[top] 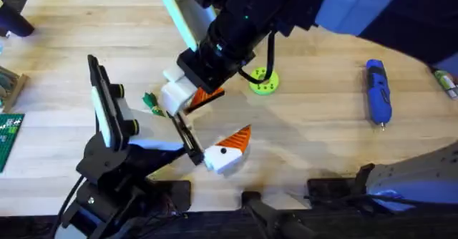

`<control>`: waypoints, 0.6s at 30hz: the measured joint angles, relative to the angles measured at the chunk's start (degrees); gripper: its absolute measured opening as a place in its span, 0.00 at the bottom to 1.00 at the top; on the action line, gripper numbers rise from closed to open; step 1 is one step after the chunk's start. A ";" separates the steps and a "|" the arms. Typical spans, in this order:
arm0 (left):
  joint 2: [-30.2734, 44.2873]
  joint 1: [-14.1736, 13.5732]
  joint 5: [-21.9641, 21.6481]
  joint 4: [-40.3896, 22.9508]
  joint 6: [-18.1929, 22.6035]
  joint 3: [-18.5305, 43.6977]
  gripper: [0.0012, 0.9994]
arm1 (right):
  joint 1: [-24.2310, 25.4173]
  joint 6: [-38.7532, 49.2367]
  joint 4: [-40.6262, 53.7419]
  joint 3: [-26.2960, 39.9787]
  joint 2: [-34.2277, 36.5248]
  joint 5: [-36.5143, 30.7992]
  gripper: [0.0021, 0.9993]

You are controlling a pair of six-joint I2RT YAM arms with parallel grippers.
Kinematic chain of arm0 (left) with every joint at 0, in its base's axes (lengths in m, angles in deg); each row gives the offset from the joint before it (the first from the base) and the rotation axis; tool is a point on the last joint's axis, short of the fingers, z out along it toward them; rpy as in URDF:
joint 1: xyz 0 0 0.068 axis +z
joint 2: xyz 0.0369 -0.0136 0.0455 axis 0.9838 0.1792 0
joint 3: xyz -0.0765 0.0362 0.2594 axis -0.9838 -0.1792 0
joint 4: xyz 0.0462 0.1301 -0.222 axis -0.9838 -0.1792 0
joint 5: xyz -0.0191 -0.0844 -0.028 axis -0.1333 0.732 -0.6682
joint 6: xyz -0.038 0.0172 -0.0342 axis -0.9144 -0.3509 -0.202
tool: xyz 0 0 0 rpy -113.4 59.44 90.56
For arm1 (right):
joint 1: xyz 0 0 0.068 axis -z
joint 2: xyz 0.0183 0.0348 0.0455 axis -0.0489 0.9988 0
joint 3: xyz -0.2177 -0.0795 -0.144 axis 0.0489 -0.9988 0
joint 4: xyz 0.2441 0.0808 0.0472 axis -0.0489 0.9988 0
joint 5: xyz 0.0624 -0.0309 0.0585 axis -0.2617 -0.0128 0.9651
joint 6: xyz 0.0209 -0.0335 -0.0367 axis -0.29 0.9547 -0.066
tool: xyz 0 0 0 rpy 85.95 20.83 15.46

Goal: Pick up the gripper from the table and insert it into the empty holder that is missing its gripper. Then pick up a screw, insert it into the mounting hole, and use the screwdriver to tighten it. Finally, clean up the table by picking up the vegetable and placing it into the bucket.

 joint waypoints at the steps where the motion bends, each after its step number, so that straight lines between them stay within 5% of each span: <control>1: 0.00 0.00 0.01 0.00 0.00 0.00 0.99 | 0.03 0.00 0.02 0.00 -0.02 0.00 1.00; 13: 0.00 0.00 0.22 0.00 0.19 0.00 0.99 | 5.06 -0.04 7.96 -0.09 -6.65 -0.88 1.00; 18: 0.00 0.00 0.20 0.00 0.20 0.00 0.99 | 8.38 -0.73 7.62 -6.39 -14.28 -1.33 0.99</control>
